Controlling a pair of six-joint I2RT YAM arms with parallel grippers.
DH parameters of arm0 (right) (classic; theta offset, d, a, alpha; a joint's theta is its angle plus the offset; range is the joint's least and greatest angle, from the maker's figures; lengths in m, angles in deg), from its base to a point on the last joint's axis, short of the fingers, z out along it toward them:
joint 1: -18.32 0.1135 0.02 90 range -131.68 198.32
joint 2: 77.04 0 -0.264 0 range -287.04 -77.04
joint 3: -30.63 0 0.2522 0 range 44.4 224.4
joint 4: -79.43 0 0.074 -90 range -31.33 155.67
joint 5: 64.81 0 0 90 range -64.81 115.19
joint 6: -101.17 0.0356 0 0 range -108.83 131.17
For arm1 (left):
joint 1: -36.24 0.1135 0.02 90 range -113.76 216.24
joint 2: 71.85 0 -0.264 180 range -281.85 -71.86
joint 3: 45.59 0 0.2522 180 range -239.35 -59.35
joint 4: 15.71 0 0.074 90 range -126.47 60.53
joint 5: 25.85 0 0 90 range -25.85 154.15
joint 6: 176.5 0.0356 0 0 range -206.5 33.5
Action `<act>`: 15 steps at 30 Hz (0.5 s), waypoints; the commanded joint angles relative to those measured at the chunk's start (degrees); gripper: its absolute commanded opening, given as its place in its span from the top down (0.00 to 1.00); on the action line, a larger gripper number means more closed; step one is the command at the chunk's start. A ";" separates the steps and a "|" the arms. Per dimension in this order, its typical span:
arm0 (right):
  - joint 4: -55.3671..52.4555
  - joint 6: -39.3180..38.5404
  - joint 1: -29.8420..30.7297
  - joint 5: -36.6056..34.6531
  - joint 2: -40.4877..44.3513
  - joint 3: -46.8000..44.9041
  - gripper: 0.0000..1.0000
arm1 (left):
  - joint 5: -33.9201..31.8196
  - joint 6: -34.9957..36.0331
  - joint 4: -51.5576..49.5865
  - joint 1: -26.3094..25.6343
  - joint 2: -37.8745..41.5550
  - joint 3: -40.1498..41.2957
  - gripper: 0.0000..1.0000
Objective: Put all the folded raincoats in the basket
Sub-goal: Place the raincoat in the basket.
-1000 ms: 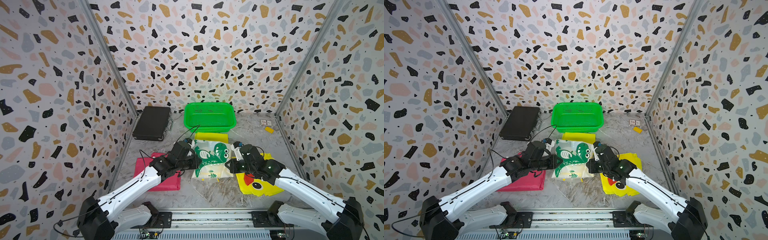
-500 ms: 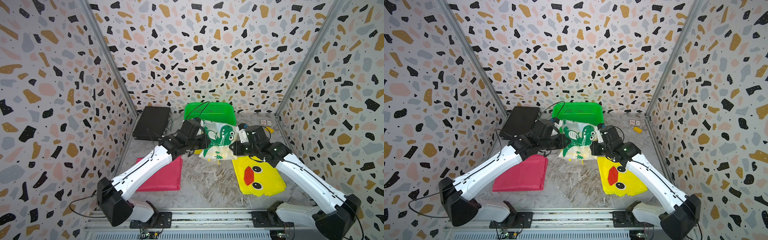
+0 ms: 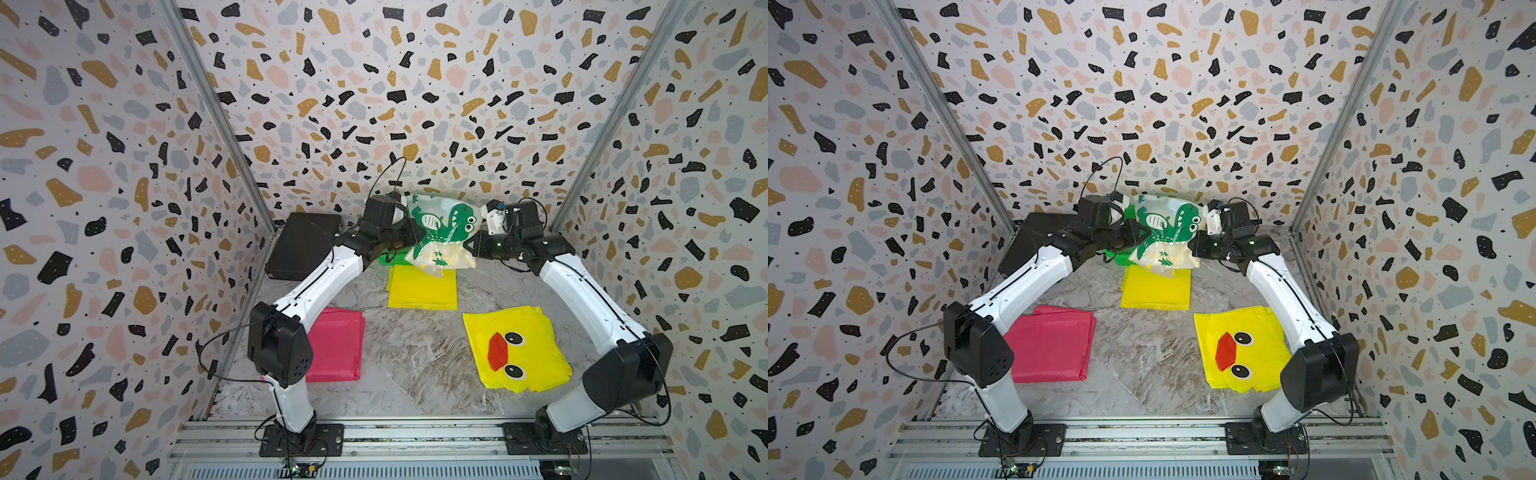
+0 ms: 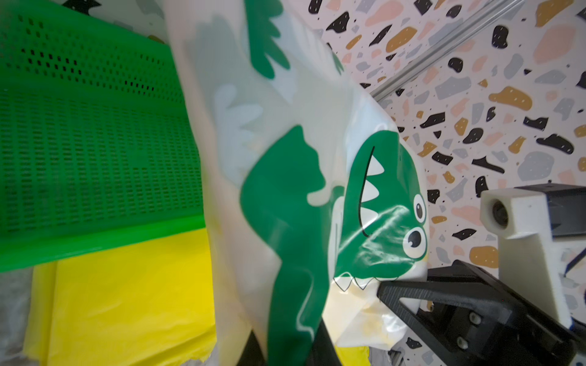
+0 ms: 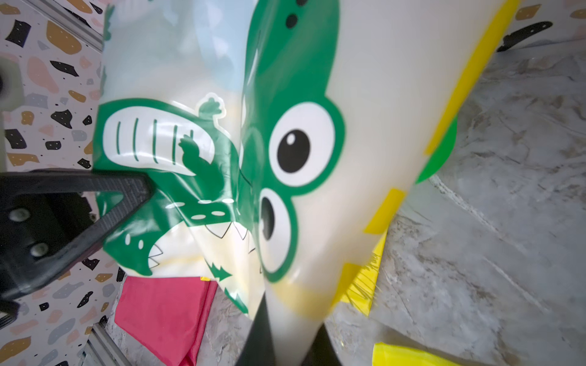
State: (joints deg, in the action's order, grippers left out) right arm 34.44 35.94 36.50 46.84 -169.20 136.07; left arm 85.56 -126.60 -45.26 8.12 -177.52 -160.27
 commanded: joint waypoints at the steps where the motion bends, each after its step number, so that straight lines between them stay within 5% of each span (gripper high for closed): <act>1: 2.24 -0.85 -0.10 9.14 -4.44 5.16 1.00 | 6.83 -2.68 13.36 2.67 -4.70 -6.95 0.94; 15: 5.08 1.51 -2.96 14.27 -29.60 26.42 1.00 | 14.36 -10.18 26.29 12.19 -21.68 -12.91 0.93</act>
State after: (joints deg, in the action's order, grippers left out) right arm 40.85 36.82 33.57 56.76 -197.90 158.91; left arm 97.71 -135.16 -29.61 19.50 -198.57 -170.04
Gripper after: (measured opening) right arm 0.104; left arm 0.140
